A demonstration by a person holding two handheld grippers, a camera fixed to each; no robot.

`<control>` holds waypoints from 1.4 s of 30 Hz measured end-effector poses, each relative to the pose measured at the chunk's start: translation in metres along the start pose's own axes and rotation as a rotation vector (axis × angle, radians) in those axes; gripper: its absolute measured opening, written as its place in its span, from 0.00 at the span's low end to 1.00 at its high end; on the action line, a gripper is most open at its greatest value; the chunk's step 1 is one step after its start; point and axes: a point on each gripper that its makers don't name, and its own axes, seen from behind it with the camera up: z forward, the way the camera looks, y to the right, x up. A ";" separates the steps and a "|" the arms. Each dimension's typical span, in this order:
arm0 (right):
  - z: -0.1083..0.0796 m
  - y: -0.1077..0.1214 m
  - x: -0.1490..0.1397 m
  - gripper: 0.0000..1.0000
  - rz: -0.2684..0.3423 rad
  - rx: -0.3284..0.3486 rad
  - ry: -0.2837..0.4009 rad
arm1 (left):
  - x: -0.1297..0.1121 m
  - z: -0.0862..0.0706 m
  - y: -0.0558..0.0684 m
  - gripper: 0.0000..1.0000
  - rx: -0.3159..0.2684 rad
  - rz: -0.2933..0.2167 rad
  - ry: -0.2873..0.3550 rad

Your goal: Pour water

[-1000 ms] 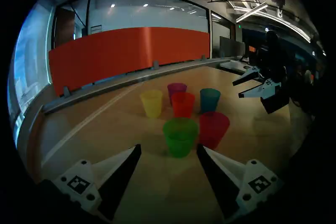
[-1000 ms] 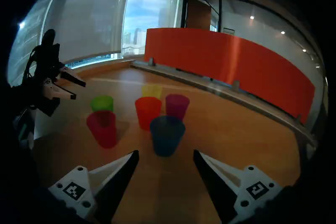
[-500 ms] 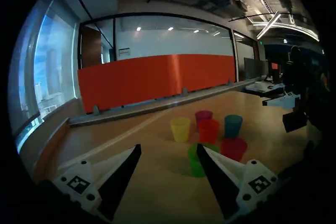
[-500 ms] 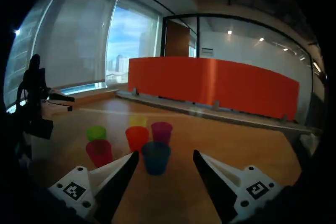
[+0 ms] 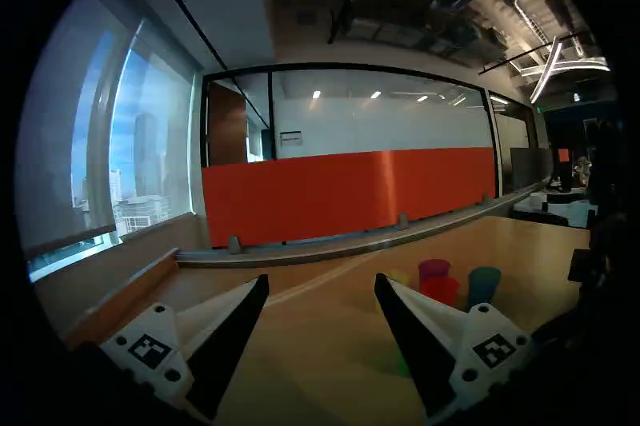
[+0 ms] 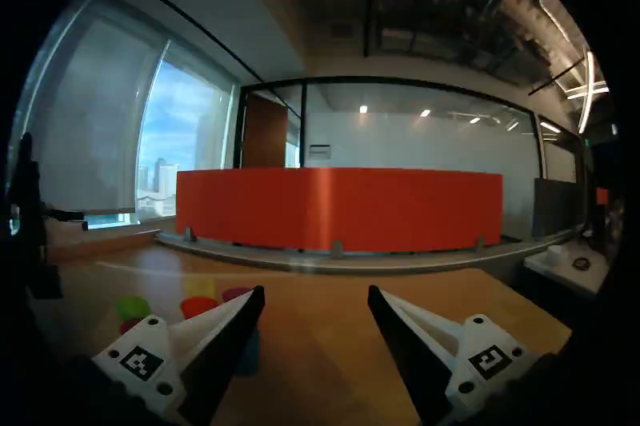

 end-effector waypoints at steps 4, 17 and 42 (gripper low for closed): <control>-0.002 0.017 0.004 1.00 0.000 -0.077 0.014 | 0.003 -0.001 -0.008 0.98 0.037 -0.028 0.010; -0.001 0.041 -0.002 0.99 0.086 -0.176 0.005 | 0.003 -0.007 -0.021 0.99 0.106 -0.057 0.031; 0.000 0.018 -0.008 1.00 -0.006 -0.200 -0.049 | -0.035 -0.006 -0.019 0.98 0.196 -0.007 0.058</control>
